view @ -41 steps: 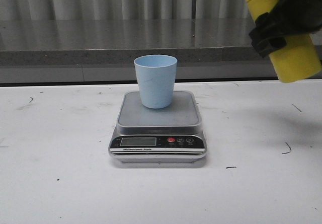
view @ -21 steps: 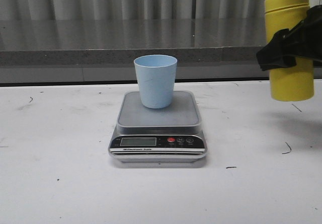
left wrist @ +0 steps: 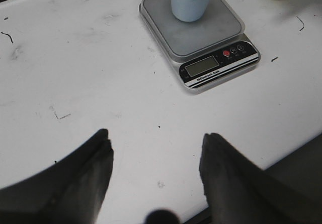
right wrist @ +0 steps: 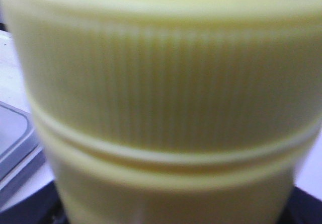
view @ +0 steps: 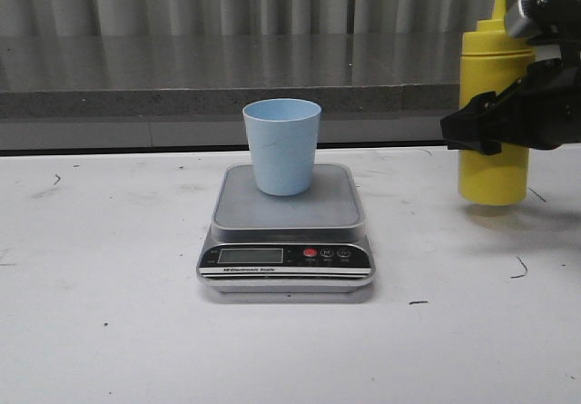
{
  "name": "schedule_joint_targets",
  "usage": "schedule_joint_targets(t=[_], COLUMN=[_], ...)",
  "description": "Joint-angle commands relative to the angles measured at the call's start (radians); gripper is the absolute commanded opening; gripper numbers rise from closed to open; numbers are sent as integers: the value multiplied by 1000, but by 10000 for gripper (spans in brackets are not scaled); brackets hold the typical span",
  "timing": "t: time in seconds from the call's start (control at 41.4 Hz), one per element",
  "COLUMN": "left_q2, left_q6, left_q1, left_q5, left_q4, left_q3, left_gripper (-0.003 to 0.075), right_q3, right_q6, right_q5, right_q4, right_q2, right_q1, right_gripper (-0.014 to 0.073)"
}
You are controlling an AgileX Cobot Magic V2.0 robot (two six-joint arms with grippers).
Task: Pour seasoning into cup on scale with both arms
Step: 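Set the yellow bottle down and open the right gripper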
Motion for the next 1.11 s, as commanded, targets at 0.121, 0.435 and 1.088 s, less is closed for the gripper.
schedule_joint_targets(t=[0.121,0.435,1.088], left_q2=[-4,-4,-4], left_q6=[-4,-4,-4], left_q1=[-7,-7,-7], left_q5=[-62,-62,-64], left_q4=[-1,-1,-1], left_q3=[-25,-25,-25], left_gripper=[388,388,388], right_q3=[-27,-27,79], right_q6=[-96,-126,-85], right_q5=[-232,-281,-197], right_q4=[141,192,192], right_q2=[30,68,-47], right_q1=[-3,-3,-3], right_gripper=[309,363,647])
